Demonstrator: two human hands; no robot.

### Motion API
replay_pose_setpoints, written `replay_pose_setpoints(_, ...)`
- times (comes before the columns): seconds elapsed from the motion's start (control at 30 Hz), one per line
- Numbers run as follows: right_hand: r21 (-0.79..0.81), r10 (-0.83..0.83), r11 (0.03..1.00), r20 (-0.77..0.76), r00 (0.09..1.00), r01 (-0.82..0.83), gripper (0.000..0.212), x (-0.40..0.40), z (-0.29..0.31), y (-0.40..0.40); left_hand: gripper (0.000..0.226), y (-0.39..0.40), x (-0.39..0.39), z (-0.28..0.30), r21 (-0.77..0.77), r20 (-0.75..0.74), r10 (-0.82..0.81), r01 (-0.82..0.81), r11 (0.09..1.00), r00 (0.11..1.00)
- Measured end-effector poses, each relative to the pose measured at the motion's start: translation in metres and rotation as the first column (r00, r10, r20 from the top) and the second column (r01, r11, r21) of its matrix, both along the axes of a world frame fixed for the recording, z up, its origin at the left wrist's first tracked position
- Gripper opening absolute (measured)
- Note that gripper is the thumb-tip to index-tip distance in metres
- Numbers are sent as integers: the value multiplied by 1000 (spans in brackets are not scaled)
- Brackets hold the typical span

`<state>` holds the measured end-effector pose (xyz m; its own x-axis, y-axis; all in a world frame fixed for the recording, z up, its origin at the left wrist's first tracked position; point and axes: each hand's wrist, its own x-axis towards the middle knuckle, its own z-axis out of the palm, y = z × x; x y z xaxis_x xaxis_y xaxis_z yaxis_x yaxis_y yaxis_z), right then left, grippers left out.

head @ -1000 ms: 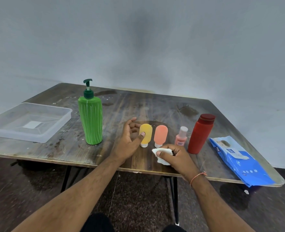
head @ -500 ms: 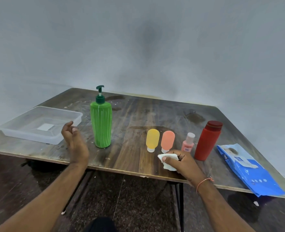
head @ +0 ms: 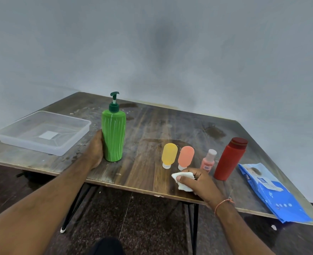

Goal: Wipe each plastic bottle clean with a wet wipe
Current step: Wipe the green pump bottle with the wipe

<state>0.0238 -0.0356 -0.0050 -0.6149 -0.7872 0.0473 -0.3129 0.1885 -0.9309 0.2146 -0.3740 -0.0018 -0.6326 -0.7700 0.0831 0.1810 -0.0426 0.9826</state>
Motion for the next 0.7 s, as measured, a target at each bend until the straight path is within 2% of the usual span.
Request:
replay_pose_setpoints(0.2, -6, 2, 1000, 20, 1000, -2, 6, -1, -1, -6, 65, 9, 1, 0, -15, -56, -73, 72, 997, 996)
replay_pose_setpoints(0.57, 13, 11, 1000, 10, 1000, -11, 7, 0, 0, -9, 71, 55, -30, -3, 90, 7, -54, 53, 995, 999)
replay_pose_setpoints(0.7, 14, 14, 1000, -6, 1000, -14, 5, 1, 1, -8, 67, 78, -38, -3, 44, 22, -114, 113, 993, 993)
